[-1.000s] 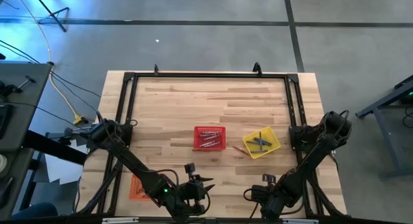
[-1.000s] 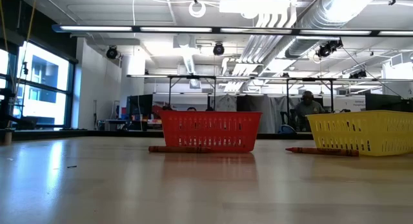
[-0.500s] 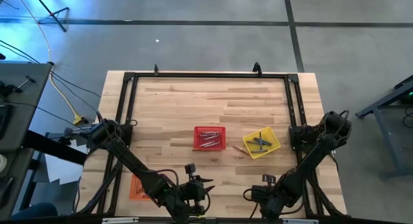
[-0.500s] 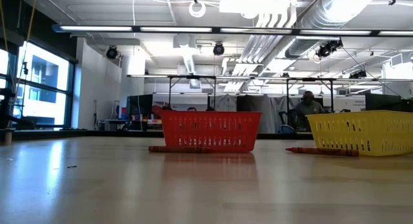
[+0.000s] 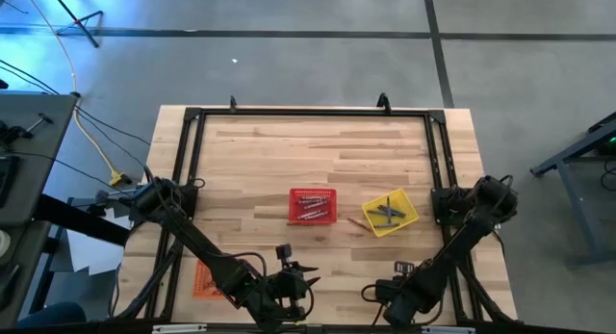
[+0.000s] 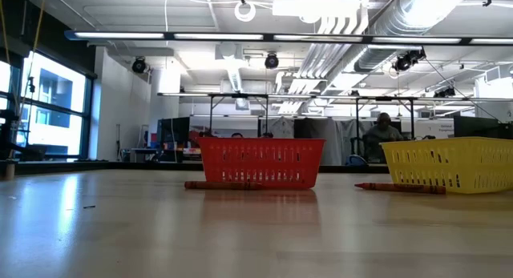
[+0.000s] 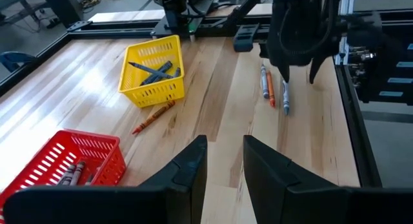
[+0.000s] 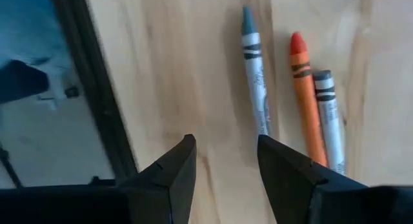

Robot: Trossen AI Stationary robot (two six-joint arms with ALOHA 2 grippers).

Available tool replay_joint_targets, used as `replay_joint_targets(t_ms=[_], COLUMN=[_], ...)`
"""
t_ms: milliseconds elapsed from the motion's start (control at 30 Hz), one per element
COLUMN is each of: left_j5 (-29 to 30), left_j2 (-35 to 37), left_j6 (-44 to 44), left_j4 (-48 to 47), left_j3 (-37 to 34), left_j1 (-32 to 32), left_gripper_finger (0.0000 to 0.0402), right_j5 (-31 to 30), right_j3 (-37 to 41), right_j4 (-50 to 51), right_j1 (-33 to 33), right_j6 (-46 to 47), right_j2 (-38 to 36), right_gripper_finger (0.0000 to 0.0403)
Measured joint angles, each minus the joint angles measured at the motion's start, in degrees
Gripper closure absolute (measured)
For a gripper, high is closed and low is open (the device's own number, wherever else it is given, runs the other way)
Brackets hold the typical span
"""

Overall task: Sort crayons
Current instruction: Put the gray crayon into the red bin

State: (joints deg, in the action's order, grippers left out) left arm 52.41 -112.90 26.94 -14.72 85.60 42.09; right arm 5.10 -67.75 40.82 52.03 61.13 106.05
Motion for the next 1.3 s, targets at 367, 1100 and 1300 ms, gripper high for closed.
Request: replay_joint_targets(t_ms=[367, 1100, 1300], left_j5=[0.0, -1.3, -1.3], left_j2=[0.0, 0.0, 0.0], left_j6=[0.0, -0.1, -0.1], left_j4=[0.0, -0.5, -0.5], left_j3=[0.0, 0.0, 0.0], left_j1=[0.0, 0.0, 0.0], left_gripper_finger=[0.0316, 0.0316, 0.0316], right_j5=[-0.6, -3.5, -3.5], right_j3=[0.0, 0.0, 0.0], right_j4=[0.9, 0.6, -0.1], right_j1=[-1.8, -4.0, -4.0], right_j6=[-3.2, -5.9, -5.7], right_j2=[0.9, 0.9, 0.9], right_gripper_finger=[0.0269, 0.0269, 0.0269])
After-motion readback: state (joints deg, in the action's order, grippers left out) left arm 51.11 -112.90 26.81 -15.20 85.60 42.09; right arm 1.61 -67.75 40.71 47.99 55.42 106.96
